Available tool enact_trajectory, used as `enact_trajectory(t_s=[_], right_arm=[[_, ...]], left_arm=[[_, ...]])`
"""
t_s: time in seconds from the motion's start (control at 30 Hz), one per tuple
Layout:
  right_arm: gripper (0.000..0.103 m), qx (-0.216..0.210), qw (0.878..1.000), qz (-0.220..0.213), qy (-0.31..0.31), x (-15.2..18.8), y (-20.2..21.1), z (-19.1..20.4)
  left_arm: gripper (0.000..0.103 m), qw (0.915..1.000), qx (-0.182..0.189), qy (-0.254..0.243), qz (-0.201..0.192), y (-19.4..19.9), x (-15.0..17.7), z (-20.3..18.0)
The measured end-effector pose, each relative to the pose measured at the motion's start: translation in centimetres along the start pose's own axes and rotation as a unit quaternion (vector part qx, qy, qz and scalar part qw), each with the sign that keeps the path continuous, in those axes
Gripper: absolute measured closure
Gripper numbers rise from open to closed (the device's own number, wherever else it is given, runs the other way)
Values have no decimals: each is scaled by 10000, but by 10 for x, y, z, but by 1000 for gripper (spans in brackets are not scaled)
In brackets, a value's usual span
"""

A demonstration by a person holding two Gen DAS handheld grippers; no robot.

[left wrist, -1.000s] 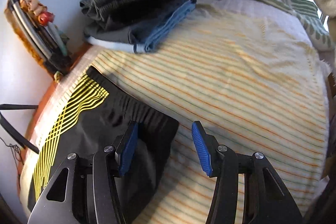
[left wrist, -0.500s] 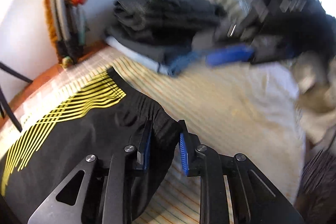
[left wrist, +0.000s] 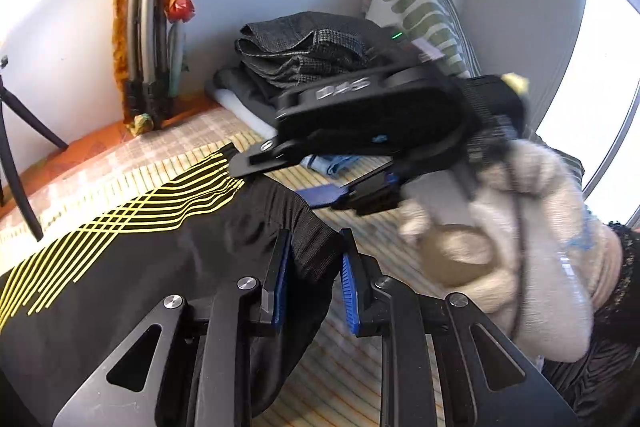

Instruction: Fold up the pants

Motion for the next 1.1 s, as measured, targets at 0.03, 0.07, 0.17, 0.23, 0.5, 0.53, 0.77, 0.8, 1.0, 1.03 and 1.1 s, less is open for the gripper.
enact_trajectory(t_s=[0.03,0.07,0.17,0.23,0.5,0.53,0.77,0.8,1.0,1.03,1.1], right_arm=[[43,2,10000,4,-53,-2,-4,-1],[43,10,10000,-7,-92,-4,-9,-3],[43,-65,9998,11,-191,-10,-20,-4],[43,-194,9991,3,-387,-13,-23,-7],[86,-271,9994,-175,-104,-15,-20,16],[87,-229,9995,-213,24,-13,-19,22],[89,-228,9978,-387,495,-7,0,56],[89,-227,9974,-399,558,-6,2,61],[89,-251,9933,-476,1021,15,11,110],[89,-263,9925,-462,1102,20,10,118],[89,-270,9910,-425,1240,30,7,134]], left_arm=[[82,10000,4,6,-17,1,0,1],[82,10000,16,22,-30,2,0,2],[82,9999,54,83,-79,6,1,5],[82,9999,82,67,-108,9,1,4],[82,9998,154,56,-137,10,2,1],[82,9997,161,63,-150,11,2,1],[83,9993,131,59,-337,32,-1,1],[83,9992,124,70,-374,37,-2,2],[83,9979,16,211,-604,76,2,14],[83,9976,4,250,-639,82,3,15],[83,9969,-47,328,-713,98,8,22]])
Point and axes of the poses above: each gripper's, at about its wrist camera, not at the fingertips, and y roughly against the way its jaws point, z to its left, x to its underside, the point moved 2 cm from there along -y, roughly the way its jaws point, and after that the axes turned 10 degrees about -y, right-handed, at the moved point
